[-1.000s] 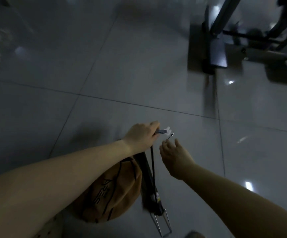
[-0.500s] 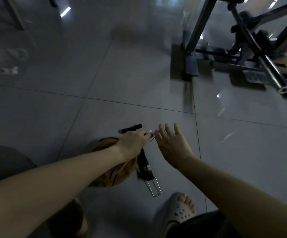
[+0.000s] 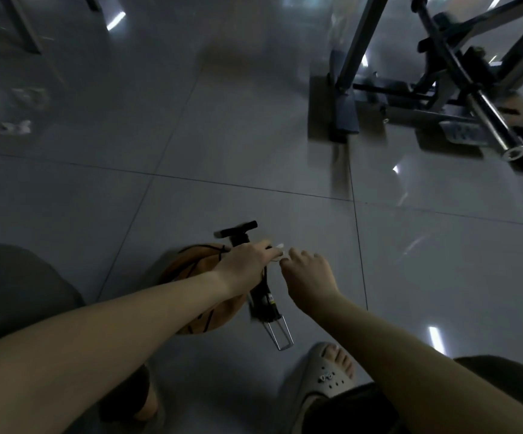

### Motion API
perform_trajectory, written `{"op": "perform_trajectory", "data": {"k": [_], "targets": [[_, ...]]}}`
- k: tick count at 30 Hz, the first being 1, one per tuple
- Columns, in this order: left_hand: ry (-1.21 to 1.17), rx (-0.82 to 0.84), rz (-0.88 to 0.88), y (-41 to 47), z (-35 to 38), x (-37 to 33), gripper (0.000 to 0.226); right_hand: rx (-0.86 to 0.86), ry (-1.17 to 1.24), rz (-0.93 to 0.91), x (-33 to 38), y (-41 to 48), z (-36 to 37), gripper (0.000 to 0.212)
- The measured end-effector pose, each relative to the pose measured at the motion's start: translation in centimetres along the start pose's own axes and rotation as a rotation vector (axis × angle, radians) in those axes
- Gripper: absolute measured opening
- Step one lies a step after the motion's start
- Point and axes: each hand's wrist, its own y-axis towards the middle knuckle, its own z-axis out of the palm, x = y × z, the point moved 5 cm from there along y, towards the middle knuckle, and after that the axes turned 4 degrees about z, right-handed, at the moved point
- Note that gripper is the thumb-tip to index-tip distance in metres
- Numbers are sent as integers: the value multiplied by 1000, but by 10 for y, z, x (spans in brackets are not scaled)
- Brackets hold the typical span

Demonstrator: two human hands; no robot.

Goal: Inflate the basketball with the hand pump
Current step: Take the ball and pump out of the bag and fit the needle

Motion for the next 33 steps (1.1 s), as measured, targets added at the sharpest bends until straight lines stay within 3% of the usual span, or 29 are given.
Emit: {"op": "perform_trajectory", "data": {"k": [6,15,21,25,33], "targets": [[-79,44,8,13,10,-8,55,72,279,265,-32,10,15,17],[-128,57,-26,21,10,-15,27,149,419,349,-43,18,24,11],[-6,28,-27,19,6,-12,21,117,348,215,-37,19,15,17],[31,149,-15,27,3,-15,16,234,345,174,-43,23,17,11],[58,270,-13,30,21,-9,31,476,494,155,-41,21,28,27]]}}
